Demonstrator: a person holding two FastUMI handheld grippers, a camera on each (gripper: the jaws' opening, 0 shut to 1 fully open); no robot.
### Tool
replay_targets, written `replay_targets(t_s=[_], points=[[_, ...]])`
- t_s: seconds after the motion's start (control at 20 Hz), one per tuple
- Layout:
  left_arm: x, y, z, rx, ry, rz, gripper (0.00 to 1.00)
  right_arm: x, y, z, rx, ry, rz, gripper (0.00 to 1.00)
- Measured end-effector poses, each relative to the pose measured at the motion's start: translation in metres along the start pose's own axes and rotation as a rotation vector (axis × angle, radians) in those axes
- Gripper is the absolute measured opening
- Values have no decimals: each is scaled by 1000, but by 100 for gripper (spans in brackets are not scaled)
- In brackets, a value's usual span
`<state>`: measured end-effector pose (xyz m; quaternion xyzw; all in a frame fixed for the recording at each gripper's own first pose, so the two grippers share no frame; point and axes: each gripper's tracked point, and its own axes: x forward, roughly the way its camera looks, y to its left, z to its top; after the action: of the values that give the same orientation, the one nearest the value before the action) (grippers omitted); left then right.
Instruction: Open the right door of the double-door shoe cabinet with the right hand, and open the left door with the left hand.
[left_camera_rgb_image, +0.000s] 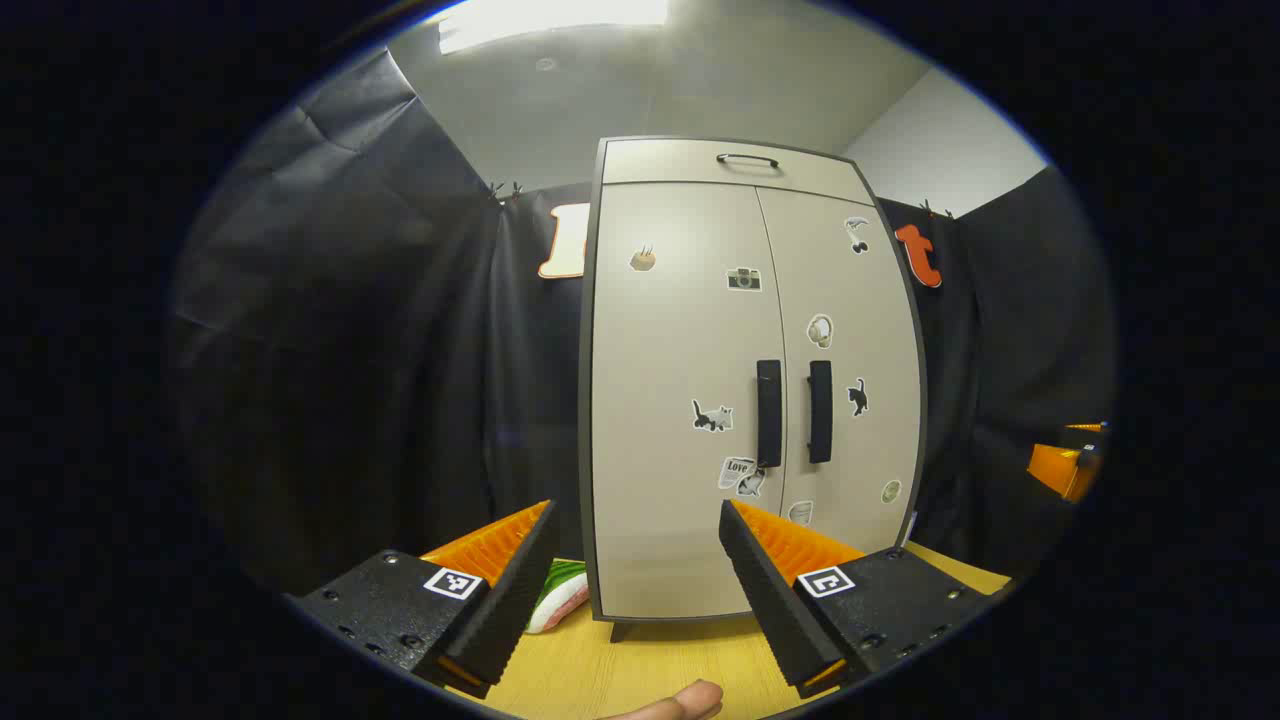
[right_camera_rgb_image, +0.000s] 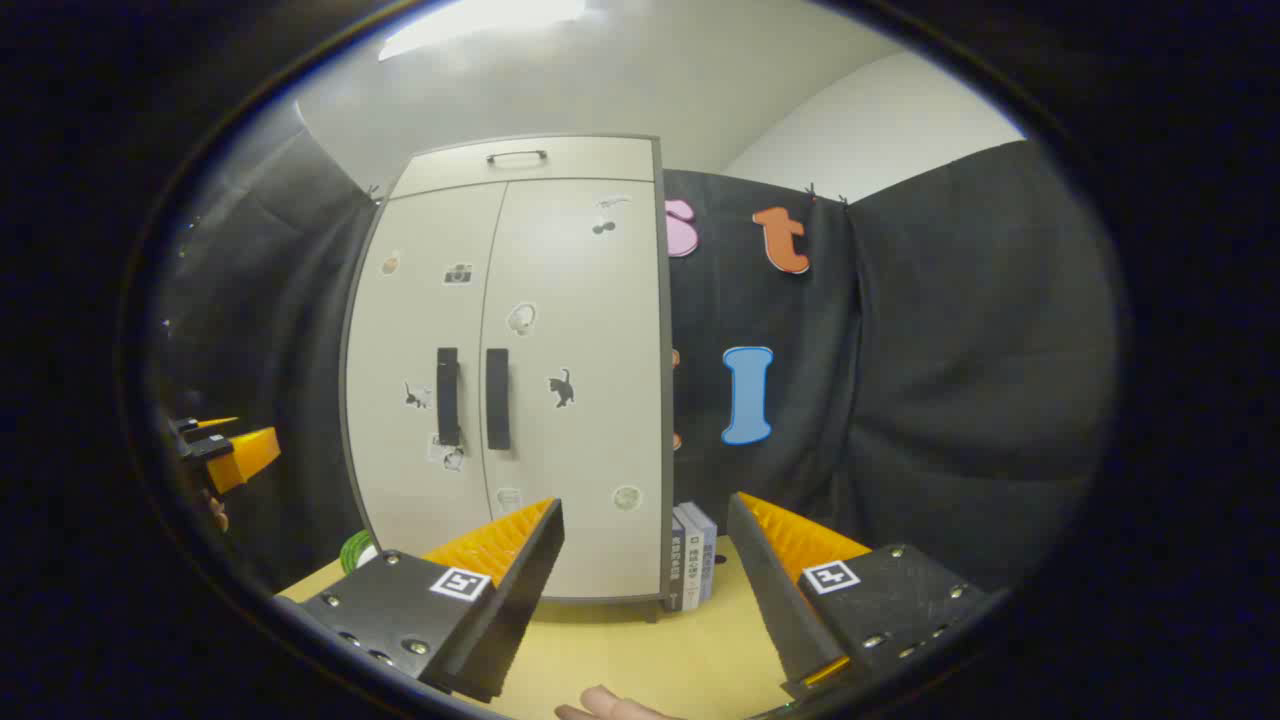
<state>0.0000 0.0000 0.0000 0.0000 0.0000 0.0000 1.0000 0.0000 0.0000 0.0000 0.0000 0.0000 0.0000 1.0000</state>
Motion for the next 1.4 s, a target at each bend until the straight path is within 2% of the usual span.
replay_targets(t_s=[0.1,0.15,0.55,0.6,0.7,0.75,0.85,1.05,1.15,1.2,1.25,1.3,1.4], points=[[1,-2,-2,-18,-3,-12,99,1,1,0,13,-3,16,98],[2,-2,-4,-23,-1,-13,99,1,0,0,17,-3,18,94],[10,1,-24,-15,30,-22,99,16,8,-11,-18,16,21,94],[11,1,-27,-12,33,-25,99,19,10,-13,-17,19,21,98],[12,0,-32,-15,40,-32,99,25,16,-17,-16,29,27,98],[13,0,-33,-20,40,-34,99,27,18,-19,-15,32,31,94],[14,0,-38,-26,46,-40,99,34,26,-22,-19,37,39,94],[12,6,-41,-24,39,-42,99,57,42,-23,-21,43,52,94],[8,11,-44,-22,41,-35,99,74,47,-18,-27,32,31,94],[5,14,-48,-21,46,-32,99,84,51,-15,-29,31,23,98],[3,16,-50,-24,45,-32,99,93,59,-12,-28,32,30,94],[0,17,-51,-27,43,-33,99,103,68,-6,-25,28,44,98],[-6,20,-54,-25,40,-35,99,124,84,9,-28,14,66,98]])
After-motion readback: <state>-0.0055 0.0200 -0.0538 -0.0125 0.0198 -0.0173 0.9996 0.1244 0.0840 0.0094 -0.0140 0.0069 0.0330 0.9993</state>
